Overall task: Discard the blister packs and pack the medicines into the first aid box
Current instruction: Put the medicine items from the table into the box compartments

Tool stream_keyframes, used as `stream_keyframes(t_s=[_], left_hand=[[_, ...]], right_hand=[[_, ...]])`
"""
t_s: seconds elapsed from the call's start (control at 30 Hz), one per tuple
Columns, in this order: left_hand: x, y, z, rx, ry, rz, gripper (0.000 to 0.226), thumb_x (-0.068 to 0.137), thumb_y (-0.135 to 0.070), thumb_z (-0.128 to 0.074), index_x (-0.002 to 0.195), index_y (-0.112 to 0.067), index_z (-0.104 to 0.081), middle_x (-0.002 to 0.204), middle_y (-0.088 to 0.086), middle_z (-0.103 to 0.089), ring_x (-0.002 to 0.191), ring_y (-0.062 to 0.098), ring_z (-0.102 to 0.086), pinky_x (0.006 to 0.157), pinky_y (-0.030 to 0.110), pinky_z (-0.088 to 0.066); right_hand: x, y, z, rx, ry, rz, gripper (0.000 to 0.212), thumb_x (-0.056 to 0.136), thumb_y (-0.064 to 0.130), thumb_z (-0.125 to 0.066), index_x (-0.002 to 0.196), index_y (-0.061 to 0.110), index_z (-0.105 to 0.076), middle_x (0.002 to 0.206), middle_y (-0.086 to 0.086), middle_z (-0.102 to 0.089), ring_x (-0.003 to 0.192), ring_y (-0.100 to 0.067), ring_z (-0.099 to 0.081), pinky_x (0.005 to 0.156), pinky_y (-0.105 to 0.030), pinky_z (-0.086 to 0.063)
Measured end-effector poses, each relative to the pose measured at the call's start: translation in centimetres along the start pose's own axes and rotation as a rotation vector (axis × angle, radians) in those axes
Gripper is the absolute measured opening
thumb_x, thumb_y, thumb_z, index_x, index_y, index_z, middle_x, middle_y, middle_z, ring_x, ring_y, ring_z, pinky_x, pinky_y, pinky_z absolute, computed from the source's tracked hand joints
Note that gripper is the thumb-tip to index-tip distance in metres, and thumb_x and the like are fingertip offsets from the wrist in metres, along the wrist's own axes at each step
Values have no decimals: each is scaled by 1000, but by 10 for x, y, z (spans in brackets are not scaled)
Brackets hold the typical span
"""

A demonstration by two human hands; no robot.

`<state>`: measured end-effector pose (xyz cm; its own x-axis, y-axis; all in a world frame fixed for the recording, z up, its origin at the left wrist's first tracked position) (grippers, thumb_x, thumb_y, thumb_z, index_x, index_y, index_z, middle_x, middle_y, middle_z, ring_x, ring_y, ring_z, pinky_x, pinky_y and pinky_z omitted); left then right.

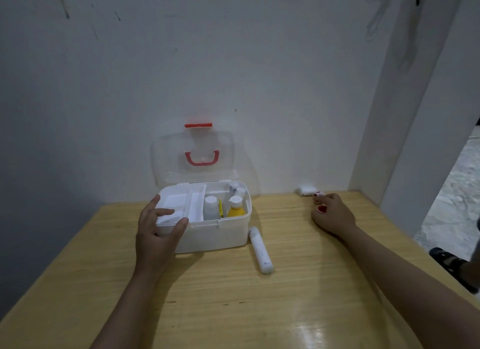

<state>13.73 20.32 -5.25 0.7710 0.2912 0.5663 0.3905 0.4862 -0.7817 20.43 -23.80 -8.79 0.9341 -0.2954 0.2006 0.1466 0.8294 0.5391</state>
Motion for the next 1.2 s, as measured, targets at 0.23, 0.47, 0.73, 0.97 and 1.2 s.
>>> stream_keyframes(t_s=[0.23, 0.47, 0.73, 0.97, 1.2], left_hand=[[-2, -6, -1, 12, -1, 13, 26, 75, -14, -76, 97, -12, -61, 145, 0, -42, 129, 12, -37, 92, 36, -42], [0, -3, -1, 11, 9, 6, 25, 74, -16, -77, 94, -13, -61, 144, -1, -44, 127, 8, -37, 99, 37, -40], [-1, -2, 0, -44, 28, 45, 24, 74, -22, -77, 91, -20, -60, 143, -10, -42, 125, 4, -37, 103, 39, -39], [-4, -10, 3, -86, 41, 93, 41, 74, -26, -78, 103, -38, -52, 137, -4, -48, 126, 13, -42, 100, 36, -42], [-11, -13, 0, -85, 85, 141, 84, 77, -34, -73, 144, -35, -23, 157, -6, -21, 139, 15, -26, 103, 32, -38]], right_hand=[[-18, 11, 8, 100, -110, 179, 33, 77, 14, -64, 110, 20, -67, 98, 3, -50, 87, -16, -63, 69, -22, -44], [-49, 49, 25, 273, -145, 363, 29, 75, 9, -71, 100, 23, -69, 99, 3, -58, 84, -5, -59, 74, -17, -47], [-94, 138, 61, 329, -77, 603, 30, 72, 11, -77, 99, 23, -69, 96, 4, -59, 83, 2, -57, 64, -5, -41], [-110, 230, 64, 336, 31, 751, 29, 75, 18, -76, 102, 25, -68, 96, 7, -57, 79, -2, -56, 63, -7, -42], [-87, 319, 9, 147, 244, 775, 30, 76, 17, -74, 105, 18, -69, 109, -3, -65, 86, -6, -56, 71, -12, -46]])
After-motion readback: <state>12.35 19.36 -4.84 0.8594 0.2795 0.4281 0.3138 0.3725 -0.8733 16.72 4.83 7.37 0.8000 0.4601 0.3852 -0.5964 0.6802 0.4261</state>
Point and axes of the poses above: each hand's wrist, its own x-axis towards the middle knuckle, its own z-axis out of the back of the hand, y = z × x, the point moved 6 cm from there along x, towards the middle knuckle
